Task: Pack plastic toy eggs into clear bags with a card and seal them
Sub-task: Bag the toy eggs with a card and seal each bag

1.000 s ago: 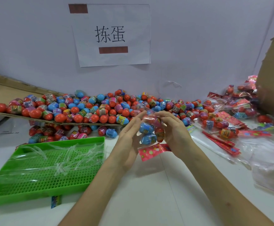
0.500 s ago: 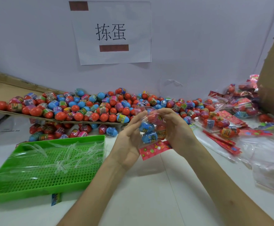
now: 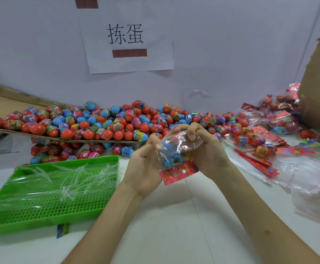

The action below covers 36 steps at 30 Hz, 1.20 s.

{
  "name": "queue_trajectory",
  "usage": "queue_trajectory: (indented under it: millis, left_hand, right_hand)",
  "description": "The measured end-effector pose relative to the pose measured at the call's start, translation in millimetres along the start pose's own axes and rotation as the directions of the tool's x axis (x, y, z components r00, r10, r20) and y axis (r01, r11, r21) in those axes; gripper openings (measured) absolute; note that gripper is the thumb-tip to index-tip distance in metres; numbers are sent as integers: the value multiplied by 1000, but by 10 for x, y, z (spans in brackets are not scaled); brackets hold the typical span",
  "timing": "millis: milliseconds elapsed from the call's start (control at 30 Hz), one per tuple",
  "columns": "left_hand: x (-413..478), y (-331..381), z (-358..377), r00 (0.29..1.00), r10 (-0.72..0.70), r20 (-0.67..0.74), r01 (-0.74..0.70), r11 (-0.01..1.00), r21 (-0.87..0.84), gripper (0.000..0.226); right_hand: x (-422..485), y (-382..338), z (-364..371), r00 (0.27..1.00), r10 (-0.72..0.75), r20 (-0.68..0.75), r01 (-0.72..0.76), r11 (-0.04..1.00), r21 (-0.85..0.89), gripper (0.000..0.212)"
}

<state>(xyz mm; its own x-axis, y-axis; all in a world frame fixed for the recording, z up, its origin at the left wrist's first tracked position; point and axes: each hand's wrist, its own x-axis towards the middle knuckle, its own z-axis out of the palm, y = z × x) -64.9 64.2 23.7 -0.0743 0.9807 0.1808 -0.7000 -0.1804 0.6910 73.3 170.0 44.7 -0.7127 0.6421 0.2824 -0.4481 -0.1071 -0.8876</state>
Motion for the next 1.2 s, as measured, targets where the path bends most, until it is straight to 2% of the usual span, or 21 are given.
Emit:
queue_trajectory:
  millis: [100,233,433,500,600,700,800,900,933,1000,1100,1200]
  left_hand:
    - [-2,-10,4,1000,0,-2,0,1000,17,29]
    - [-1,-8,66,999,-32,19,33,998,-56,24]
    - [12,23,104,994,-107,-38,98,976,-193,26]
    - [13,37,113,992,-128,-7,125,978,-164,29]
    - [24,0,127,996,-80,-34,77,994,-83,10]
    - [23,7,157,993,-65,-101,52,990,-133,27]
    - [13,33,169,991,-72,-112,55,988,-147,34]
    - [0,77,183,989,-85,-120,60,977,-203,78]
    - [-5,94,186,991,-76,-109,50,972,-231,84]
    - [-13,122,199,993,-66,-98,35,958,-283,82]
    - [-1,115,191,993,-69,-94,39,956,-292,77]
    - [4,107,187,996,-64,-57,47,963,-265,73]
  right_hand:
    - [11,1,-36,999,-13,31,13,1000,-15,46]
    - [27,4,-74,999,-24,29,23,999,31,33]
    - [44,1,-94,999,-24,32,23,999,28,31]
    - [43,-5,-87,999,-20,41,19,999,32,31]
    - [38,-22,-72,999,-10,50,8,999,41,37]
    - [21,-46,-47,998,3,61,-8,997,80,38]
    - [-10,-66,-28,998,0,57,-8,989,147,36]
    - [-25,-105,3,997,-5,82,-11,981,196,43]
    - [-24,-117,16,998,-1,70,-10,986,166,41]
    - [-14,-123,22,999,5,45,-10,994,112,40]
    - [-3,-117,-1,999,-33,31,31,997,67,54]
    - [-3,-75,8,998,-49,38,44,990,135,42]
